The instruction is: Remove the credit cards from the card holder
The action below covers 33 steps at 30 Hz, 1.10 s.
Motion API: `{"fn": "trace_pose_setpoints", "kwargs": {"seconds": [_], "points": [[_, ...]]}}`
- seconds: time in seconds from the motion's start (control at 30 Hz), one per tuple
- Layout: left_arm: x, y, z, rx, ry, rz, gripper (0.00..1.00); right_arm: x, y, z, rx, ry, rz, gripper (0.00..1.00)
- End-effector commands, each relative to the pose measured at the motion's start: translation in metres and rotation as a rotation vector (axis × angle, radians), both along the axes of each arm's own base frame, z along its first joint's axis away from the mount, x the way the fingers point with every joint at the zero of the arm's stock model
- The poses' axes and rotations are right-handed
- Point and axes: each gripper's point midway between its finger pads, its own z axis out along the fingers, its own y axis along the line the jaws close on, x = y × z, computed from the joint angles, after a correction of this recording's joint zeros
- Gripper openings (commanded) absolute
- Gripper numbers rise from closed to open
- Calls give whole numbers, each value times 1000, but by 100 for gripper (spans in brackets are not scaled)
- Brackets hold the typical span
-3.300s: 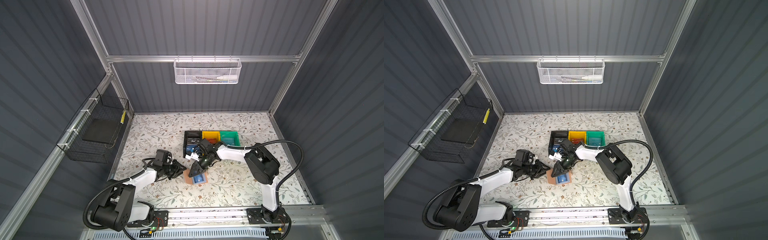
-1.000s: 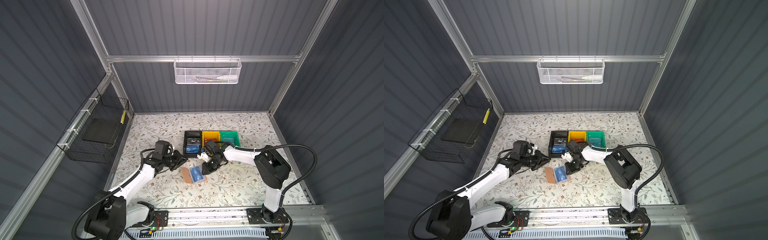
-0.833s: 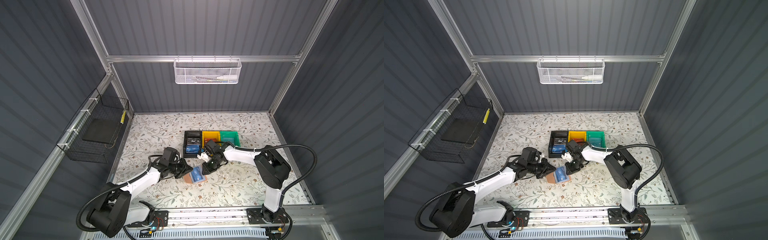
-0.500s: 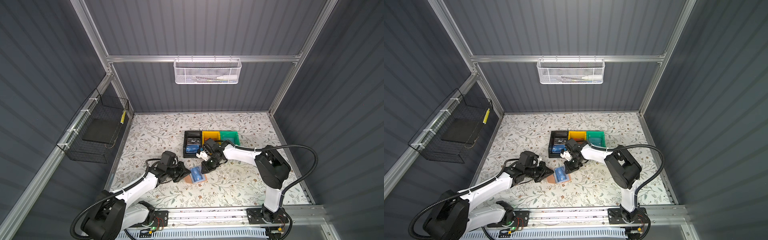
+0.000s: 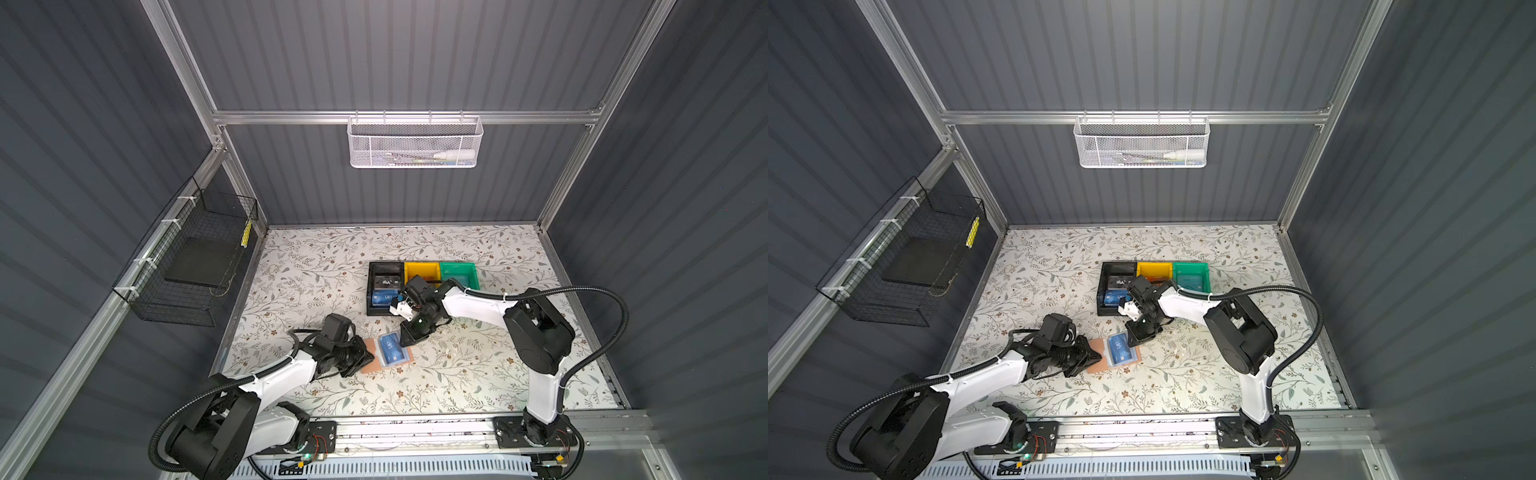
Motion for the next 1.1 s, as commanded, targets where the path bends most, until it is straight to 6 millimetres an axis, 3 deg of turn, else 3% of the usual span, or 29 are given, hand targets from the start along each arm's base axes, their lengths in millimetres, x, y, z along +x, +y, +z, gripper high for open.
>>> {"fn": "trace_pose_setpoints", "kwargs": {"seconds": [0.0, 0.17, 0.57, 0.67, 0.83, 1.07], "points": [[-5, 11, -15, 64, 9, -1, 11, -5, 1, -6, -12, 37, 4, 19], [-7, 22, -35, 121, 8, 25, 11, -9, -3, -16, -48, 56, 8, 19], [14, 20, -47, 118, -31, -25, 8, -4, -1, -17, -55, 48, -1, 18], [14, 9, -36, 66, -35, -76, 9, -2, -2, -17, -66, 41, -3, 18], [17, 7, -13, 57, -72, -90, 13, -1, -2, -14, -62, 31, -11, 19], [25, 0, 14, 10, -136, -91, 27, 0, -2, -16, -73, 32, -6, 19]]}}
